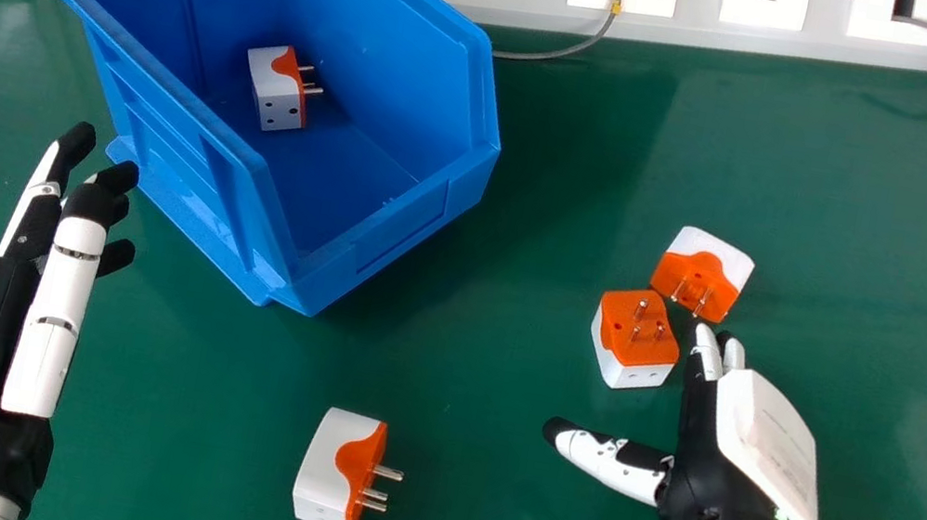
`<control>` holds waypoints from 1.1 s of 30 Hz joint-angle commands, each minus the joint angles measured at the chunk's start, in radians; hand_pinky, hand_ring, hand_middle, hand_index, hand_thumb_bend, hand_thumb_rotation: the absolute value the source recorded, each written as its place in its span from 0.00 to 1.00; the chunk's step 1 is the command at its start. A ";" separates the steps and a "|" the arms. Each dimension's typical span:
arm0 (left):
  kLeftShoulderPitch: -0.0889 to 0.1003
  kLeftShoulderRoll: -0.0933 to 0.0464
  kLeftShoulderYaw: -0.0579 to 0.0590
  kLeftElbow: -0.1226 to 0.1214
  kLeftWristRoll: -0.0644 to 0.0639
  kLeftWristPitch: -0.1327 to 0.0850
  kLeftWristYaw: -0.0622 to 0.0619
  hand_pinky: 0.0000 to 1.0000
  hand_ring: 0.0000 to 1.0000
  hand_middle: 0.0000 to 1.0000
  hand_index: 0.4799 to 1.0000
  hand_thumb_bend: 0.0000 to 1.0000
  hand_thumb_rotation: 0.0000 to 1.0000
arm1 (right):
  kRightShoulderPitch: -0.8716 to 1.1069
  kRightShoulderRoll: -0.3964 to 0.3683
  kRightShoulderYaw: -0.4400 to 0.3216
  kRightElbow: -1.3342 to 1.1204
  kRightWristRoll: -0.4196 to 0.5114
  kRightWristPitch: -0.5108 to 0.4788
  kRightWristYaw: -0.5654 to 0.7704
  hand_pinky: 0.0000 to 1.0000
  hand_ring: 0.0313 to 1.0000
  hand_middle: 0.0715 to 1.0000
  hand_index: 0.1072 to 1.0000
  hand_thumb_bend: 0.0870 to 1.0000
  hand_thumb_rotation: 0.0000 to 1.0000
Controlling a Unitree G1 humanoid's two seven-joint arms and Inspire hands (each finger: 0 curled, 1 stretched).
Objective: Pick all objects and put in blue box
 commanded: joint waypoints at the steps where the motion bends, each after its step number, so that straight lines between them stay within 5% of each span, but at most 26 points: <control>1: -0.007 0.010 0.009 -0.011 -0.010 -0.018 -0.002 0.87 0.92 0.91 0.92 0.43 1.00 | -0.043 0.007 -0.006 0.024 0.010 0.004 -0.029 0.89 0.97 1.00 0.93 0.52 0.40; 33: -0.014 0.010 0.011 -0.010 -0.023 -0.013 -0.006 0.87 0.93 0.91 0.93 0.44 1.00 | -0.203 0.034 0.009 0.190 0.077 0.138 -0.059 0.87 0.95 0.99 0.93 0.53 0.40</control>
